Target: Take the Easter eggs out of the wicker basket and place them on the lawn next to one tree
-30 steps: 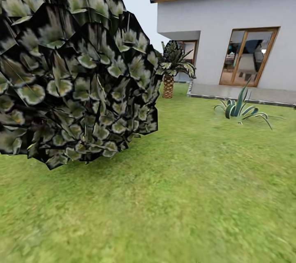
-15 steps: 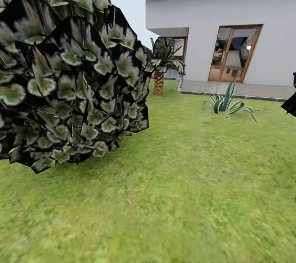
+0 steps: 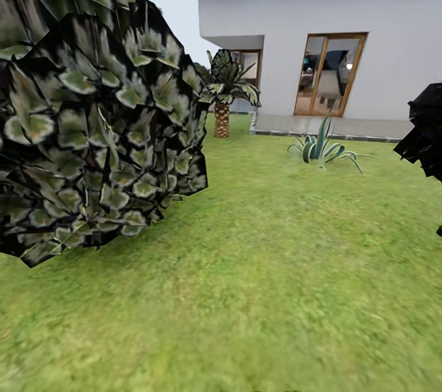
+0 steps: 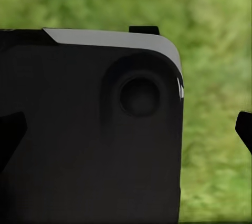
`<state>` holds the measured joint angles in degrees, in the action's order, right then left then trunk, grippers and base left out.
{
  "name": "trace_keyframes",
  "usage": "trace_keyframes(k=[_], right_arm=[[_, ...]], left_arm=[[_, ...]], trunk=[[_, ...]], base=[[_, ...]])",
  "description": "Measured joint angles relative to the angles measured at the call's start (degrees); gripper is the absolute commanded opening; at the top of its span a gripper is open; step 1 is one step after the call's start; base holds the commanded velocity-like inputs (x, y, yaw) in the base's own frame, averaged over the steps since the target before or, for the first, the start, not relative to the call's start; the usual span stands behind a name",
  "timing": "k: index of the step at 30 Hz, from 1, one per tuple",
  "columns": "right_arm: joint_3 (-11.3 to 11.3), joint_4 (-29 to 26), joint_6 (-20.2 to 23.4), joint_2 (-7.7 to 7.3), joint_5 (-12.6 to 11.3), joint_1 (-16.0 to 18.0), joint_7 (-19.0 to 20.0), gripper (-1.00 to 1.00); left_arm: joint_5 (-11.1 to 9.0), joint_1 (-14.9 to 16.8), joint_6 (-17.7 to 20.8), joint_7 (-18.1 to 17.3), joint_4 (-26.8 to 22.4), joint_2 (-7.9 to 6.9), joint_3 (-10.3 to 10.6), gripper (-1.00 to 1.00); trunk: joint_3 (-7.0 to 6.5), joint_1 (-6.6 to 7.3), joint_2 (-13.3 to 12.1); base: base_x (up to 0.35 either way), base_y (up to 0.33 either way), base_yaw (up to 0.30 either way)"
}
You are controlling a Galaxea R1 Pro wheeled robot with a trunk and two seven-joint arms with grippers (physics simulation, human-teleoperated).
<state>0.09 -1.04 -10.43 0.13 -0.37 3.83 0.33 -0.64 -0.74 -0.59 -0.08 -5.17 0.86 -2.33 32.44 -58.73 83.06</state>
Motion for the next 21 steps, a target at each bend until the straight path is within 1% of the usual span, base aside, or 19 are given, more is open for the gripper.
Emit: trace_keyframes(k=[21], right_arm=[[0.0,0.0,0.0,0.02,0.1,0.0,0.0,1.0]], left_arm=[[0.0,0.0,0.0,0.0,0.0,0.0,0.0,1.0]], trunk=[[1.63,0.0,0.0]], base=[[0.0,0.0,-0.179]])
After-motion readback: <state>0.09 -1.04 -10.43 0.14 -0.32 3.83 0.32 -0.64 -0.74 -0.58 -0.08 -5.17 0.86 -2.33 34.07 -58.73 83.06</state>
